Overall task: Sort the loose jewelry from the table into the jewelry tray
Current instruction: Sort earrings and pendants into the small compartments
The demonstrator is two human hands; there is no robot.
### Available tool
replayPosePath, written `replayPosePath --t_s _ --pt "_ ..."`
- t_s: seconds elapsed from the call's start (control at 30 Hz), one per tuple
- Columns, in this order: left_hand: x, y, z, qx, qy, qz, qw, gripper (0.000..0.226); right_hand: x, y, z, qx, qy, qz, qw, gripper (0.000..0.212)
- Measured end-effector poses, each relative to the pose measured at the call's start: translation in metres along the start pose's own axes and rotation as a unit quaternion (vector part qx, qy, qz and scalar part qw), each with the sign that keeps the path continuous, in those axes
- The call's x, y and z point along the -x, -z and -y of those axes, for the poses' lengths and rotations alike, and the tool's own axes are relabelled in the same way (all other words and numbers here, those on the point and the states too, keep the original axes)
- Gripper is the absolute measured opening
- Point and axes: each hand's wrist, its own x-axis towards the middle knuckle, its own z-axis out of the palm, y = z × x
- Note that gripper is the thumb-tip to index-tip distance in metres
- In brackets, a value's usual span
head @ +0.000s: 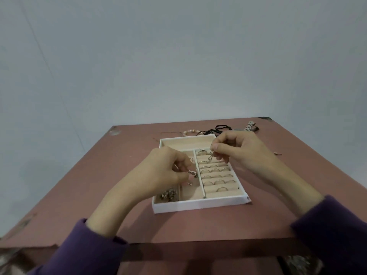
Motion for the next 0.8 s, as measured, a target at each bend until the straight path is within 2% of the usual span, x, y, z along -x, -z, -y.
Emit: replayPosePath --t_s 0.1,0.13,0.33,0.53,0.63,0.7,0.8 --pt "0.0 0.0 0.001 -0.061 -0.009 0.011 0.998 0.004 -0.001 -0.002 0.002 -0.002 0.007 0.011 1.0 0.009" --pt "0.0 -0.001 0.002 -0.07 -0.01 0.016 0.997 0.01 -0.001 -0.002 0.003 0.0 0.009 0.017 1.0 0.009" --pt "0.001 -0.001 0.002 -0.059 -0.03 0.067 0.996 0.014 -0.002 -0.009 0.008 -0.004 0.021 0.044 0.999 0.007" --pt "0.0 0.001 0.007 -0.066 -0.047 0.072 0.994 0.011 -0.001 -0.013 0.014 0.0 0.026 0.083 0.996 0.01" --pt "0.0 0.004 0.014 -0.039 -0.054 0.011 0.998 0.007 0.0 -0.017 0.016 0.005 0.022 0.114 0.993 0.009" --pt "-0.002 0.001 0.023 0.018 -0.047 -0.081 0.995 0.007 0.0 -0.02 0.016 0.019 0.02 0.131 0.991 0.01" --pt "-0.007 -0.011 0.04 0.132 -0.01 -0.249 0.96 0.011 0.001 -0.028 0.015 0.072 0.015 0.159 0.985 0.012"
